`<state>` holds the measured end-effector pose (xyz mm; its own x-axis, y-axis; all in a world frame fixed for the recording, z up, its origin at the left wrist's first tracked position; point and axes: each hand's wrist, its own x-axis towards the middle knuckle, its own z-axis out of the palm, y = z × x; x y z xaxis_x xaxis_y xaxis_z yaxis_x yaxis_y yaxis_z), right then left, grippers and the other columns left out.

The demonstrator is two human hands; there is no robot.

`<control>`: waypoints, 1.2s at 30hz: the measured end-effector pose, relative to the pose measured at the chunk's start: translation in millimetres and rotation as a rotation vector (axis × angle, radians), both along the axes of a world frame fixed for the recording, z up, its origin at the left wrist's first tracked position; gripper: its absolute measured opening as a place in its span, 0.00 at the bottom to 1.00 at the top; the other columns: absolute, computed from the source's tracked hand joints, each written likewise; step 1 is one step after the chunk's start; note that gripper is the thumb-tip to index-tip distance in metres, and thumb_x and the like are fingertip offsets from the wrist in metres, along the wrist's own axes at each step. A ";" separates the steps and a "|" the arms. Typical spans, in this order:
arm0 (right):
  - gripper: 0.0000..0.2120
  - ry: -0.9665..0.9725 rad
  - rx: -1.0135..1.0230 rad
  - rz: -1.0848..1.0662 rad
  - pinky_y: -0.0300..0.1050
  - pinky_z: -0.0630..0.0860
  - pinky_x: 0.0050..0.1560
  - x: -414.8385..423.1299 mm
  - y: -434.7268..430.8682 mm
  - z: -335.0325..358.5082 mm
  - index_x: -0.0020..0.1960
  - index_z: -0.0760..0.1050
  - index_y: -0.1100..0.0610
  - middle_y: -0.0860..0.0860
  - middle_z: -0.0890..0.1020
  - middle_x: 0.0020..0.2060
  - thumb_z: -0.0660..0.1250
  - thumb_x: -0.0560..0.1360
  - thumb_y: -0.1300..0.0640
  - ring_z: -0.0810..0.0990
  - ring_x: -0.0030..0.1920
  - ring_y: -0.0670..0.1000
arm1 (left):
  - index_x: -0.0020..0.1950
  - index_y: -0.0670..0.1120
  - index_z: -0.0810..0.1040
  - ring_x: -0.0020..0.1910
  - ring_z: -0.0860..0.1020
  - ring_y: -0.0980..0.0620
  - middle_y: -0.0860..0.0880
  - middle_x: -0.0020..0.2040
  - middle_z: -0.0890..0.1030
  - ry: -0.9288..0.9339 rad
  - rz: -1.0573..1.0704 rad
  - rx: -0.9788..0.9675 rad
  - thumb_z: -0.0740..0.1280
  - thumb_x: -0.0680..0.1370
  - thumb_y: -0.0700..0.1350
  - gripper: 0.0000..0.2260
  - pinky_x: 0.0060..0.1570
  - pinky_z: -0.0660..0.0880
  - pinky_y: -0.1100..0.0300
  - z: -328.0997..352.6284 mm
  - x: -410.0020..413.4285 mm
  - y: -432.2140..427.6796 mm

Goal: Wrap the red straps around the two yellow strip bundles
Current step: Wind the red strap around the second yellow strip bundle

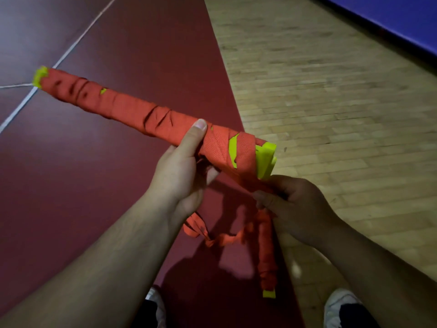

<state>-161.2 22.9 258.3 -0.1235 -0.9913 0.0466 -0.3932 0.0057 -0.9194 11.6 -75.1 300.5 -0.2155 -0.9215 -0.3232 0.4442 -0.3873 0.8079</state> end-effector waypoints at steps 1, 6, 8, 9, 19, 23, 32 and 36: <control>0.14 0.070 -0.068 -0.026 0.32 0.72 0.38 -2.1 0.3 1.6 0.40 0.83 0.39 0.41 0.84 0.34 0.75 0.74 0.59 0.81 0.36 0.38 | 0.64 0.44 0.77 0.44 0.85 0.51 0.48 0.45 0.85 -0.005 -0.020 0.017 0.71 0.75 0.53 0.20 0.45 0.82 0.53 -1.6 1.0 -1.0; 0.05 0.353 -0.250 -0.071 0.30 0.71 0.37 -8.6 2.5 12.4 0.45 0.85 0.48 0.39 0.83 0.34 0.74 0.69 0.52 0.81 0.38 0.39 | 0.53 0.48 0.78 0.34 0.82 0.53 0.49 0.40 0.83 -0.070 -0.149 0.095 0.70 0.75 0.55 0.13 0.34 0.81 0.60 -7.4 5.8 -3.9; 0.05 0.415 -0.137 -0.055 0.39 0.75 0.37 -14.9 0.5 12.6 0.44 0.84 0.47 0.40 0.83 0.34 0.77 0.69 0.53 0.81 0.38 0.40 | 0.52 0.48 0.79 0.38 0.82 0.51 0.47 0.43 0.82 -0.107 -0.228 0.108 0.72 0.71 0.56 0.15 0.39 0.83 0.56 -7.5 10.8 -5.2; 0.05 0.462 -0.059 -0.034 0.44 0.76 0.37 -19.2 -1.2 10.7 0.44 0.84 0.46 0.41 0.83 0.34 0.77 0.70 0.53 0.80 0.37 0.41 | 0.51 0.47 0.79 0.41 0.81 0.50 0.47 0.44 0.82 -0.130 -0.268 0.117 0.72 0.67 0.56 0.17 0.46 0.83 0.53 -7.9 15.1 -7.1; 0.06 0.339 0.231 0.220 0.47 0.79 0.42 -17.4 1.3 14.4 0.44 0.84 0.48 0.45 0.85 0.36 0.73 0.72 0.58 0.82 0.38 0.44 | 0.52 0.46 0.80 0.39 0.80 0.43 0.43 0.42 0.82 -0.340 -0.467 0.080 0.77 0.63 0.46 0.19 0.54 0.74 0.41 -27.7 20.4 1.9; 0.02 0.219 0.336 0.340 0.38 0.78 0.44 -19.7 5.7 20.2 0.48 0.84 0.49 0.43 0.85 0.39 0.72 0.76 0.54 0.83 0.41 0.42 | 0.57 0.40 0.81 0.46 0.82 0.40 0.38 0.50 0.85 -0.443 -0.466 -0.025 0.75 0.65 0.47 0.22 0.54 0.78 0.40 -29.8 20.4 3.7; 0.04 0.213 0.107 0.042 0.29 0.74 0.40 16.2 10.9 18.9 0.45 0.83 0.47 0.41 0.84 0.37 0.73 0.75 0.56 0.81 0.41 0.38 | 0.44 0.47 0.79 0.36 0.82 0.50 0.51 0.36 0.84 -0.727 -0.168 -0.190 0.75 0.68 0.50 0.11 0.40 0.76 0.55 -45.0 5.4 11.8; 0.05 0.060 0.063 -0.003 0.32 0.76 0.45 18.1 11.3 22.0 0.48 0.84 0.46 0.41 0.85 0.41 0.73 0.75 0.56 0.82 0.44 0.38 | 0.54 0.44 0.78 0.40 0.83 0.43 0.44 0.42 0.84 -0.411 -0.202 -0.039 0.73 0.70 0.48 0.15 0.46 0.82 0.42 -43.3 -2.2 16.2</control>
<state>-143.1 34.3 280.2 -0.1250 -0.9921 -0.0080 -0.4478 0.0637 -0.8918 9.5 -58.9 257.2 -0.2535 -0.8873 -0.3852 0.0023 -0.3987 0.9171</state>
